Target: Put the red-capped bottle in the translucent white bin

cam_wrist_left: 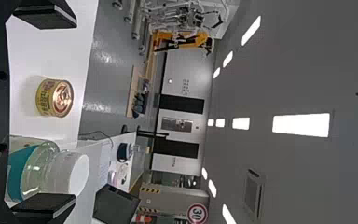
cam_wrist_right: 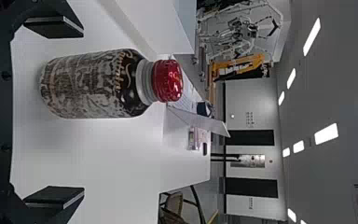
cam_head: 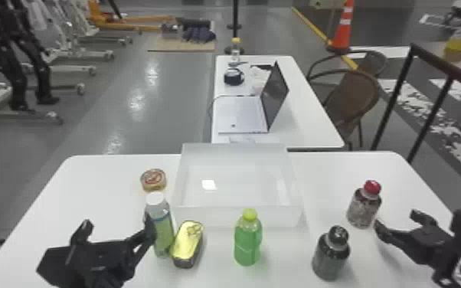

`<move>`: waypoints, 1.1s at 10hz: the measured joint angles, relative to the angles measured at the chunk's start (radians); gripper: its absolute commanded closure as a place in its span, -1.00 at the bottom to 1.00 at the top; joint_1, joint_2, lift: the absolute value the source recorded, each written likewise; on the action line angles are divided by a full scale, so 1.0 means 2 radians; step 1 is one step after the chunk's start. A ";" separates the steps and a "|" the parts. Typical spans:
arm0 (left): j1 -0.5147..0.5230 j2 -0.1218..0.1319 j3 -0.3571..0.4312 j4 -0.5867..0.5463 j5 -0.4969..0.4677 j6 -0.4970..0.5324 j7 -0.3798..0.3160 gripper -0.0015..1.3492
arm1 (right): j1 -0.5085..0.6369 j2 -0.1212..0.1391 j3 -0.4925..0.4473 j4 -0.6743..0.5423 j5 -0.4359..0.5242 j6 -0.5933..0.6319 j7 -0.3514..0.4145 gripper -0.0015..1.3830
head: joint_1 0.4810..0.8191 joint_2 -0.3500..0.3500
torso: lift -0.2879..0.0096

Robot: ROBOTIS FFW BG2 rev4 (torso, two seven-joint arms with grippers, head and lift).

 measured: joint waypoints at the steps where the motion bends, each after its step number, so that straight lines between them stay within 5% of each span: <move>1: 0.000 0.000 0.000 0.000 0.000 0.000 0.000 -1.00 | -0.014 0.000 0.002 0.006 0.008 -0.004 0.003 -0.85 | -0.60 0.00 | 0.26; 11: -0.001 0.002 -0.005 0.009 0.013 -0.004 0.000 -1.00 | -0.090 -0.003 0.023 0.095 0.067 -0.013 0.007 -0.85 | -0.60 0.00 | 0.26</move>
